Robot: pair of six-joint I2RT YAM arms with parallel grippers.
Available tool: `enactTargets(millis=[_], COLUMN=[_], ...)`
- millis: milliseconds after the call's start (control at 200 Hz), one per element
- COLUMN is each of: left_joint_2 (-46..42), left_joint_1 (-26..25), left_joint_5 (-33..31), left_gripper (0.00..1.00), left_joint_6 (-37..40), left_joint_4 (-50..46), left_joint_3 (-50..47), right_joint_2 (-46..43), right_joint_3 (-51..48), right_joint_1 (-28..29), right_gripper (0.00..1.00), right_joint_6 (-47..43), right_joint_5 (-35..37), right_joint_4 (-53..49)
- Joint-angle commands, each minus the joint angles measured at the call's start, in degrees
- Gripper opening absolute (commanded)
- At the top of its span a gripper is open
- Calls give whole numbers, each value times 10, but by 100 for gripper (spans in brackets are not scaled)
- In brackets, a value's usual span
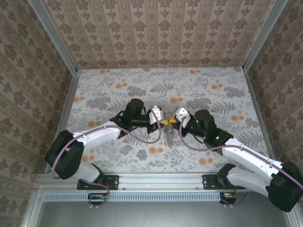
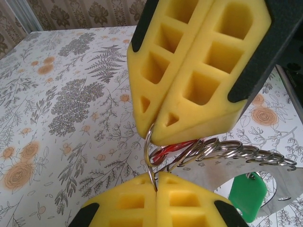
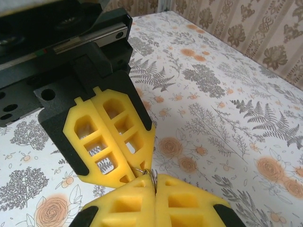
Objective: Put the keys on the keyring
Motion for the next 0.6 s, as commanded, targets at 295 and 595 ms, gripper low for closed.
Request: enactTargets(millis=[295, 595], left_joint_2=[16, 5], left_joint_1=[-17, -17], left_joint_5=[89, 90], left_gripper=[0, 0], left_joint_6=[-20, -27], left_joint_4=[54, 82], left_joint_3=[12, -3], right_joint_2=[52, 57], right_joint_3=[30, 34], right_joint_1=[35, 33], right_gripper=[0, 0], right_joint_6=[-40, -32], right_joint_5=[118, 184], right_joint_4=[-12, -17])
